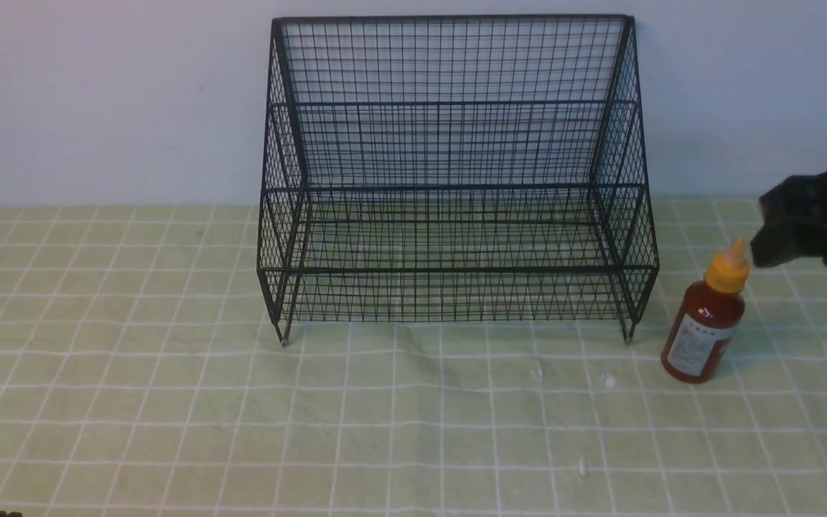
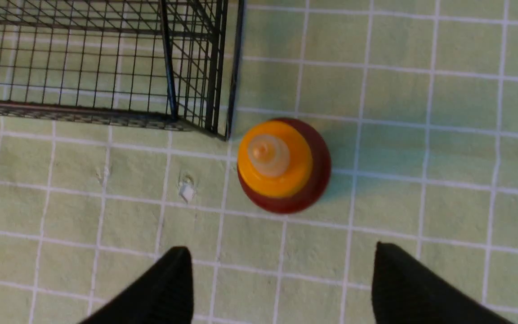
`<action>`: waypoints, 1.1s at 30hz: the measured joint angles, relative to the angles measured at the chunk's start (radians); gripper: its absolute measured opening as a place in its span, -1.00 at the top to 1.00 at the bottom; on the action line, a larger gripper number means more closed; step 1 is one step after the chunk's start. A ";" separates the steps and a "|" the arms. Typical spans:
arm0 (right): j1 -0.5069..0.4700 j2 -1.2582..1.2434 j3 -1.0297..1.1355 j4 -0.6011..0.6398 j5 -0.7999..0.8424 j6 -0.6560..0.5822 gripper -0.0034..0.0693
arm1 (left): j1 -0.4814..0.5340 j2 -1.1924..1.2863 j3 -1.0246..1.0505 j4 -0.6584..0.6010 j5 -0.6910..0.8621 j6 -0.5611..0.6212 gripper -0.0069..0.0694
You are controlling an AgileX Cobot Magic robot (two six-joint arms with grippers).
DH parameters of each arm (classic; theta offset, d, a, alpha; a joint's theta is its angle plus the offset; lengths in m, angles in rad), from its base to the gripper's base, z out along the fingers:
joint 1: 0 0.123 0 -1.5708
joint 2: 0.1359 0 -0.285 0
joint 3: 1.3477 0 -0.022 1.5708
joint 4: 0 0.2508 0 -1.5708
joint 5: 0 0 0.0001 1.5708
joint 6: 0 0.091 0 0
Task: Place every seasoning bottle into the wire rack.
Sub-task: Use the right arm to grab the condiment bottle closest to it
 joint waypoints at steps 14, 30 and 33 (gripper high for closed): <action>0.009 0.183 -0.009 -0.002 -0.153 -0.015 -0.66 | 0.000 0.000 0.000 0.000 0.000 0.000 0.84; 0.009 0.140 -0.204 -0.021 0.063 -0.069 0.09 | 0.000 0.000 0.000 0.000 0.000 0.000 0.84; 0.020 0.068 -0.282 0.008 0.129 -0.077 0.09 | 0.000 0.000 0.000 0.000 0.000 0.000 0.84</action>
